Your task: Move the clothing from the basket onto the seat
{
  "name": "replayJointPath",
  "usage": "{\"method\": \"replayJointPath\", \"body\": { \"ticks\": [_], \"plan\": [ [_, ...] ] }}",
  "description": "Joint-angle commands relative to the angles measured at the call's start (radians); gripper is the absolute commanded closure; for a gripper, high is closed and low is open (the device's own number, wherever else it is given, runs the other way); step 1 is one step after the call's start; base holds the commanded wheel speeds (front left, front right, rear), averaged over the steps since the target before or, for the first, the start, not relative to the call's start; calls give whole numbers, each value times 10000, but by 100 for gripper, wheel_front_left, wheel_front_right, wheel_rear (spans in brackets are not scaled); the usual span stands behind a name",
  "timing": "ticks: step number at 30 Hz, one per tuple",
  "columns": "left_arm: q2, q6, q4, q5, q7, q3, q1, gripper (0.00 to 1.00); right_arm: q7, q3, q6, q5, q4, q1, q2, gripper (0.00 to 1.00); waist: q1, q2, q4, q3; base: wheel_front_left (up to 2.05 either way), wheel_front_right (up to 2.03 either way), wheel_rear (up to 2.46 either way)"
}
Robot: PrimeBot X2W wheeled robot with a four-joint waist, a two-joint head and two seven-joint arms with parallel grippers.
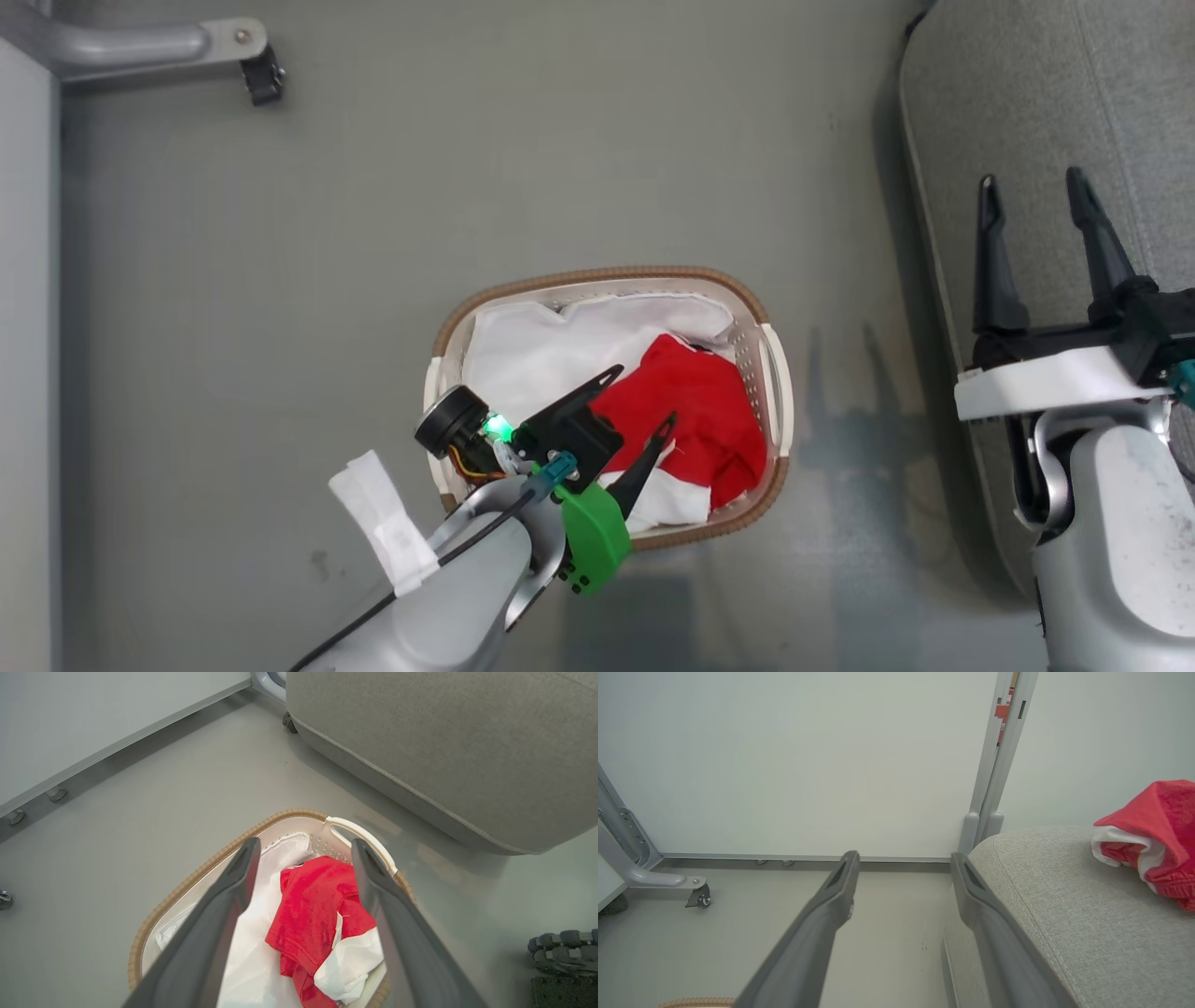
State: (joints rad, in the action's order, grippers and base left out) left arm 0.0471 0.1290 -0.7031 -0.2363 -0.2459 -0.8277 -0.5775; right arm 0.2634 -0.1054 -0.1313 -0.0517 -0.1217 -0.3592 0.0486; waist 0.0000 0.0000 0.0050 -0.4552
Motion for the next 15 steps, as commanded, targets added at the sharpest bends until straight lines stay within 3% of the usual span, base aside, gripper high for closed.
{"method": "replayJointPath", "body": {
  "ticks": [1,9,15],
  "plan": [
    [64,17,-284,-167,89,-378,-489,0,20,-41,12,71,175,-273,33,0,0,0,-702,-1548,0,0,0],
    [64,17,-1495,-1018,375,-1877,-1690,0,20,324,12,-79,923,-973,32,0,0,0,-1244,-3094,0,0,0],
    [66,-16,-2296,-1255,485,-2416,-2412,0,20,647,12,-205,1525,-1410,32,0,0,0,-1597,-4076,0,0,0]
  ]
}}
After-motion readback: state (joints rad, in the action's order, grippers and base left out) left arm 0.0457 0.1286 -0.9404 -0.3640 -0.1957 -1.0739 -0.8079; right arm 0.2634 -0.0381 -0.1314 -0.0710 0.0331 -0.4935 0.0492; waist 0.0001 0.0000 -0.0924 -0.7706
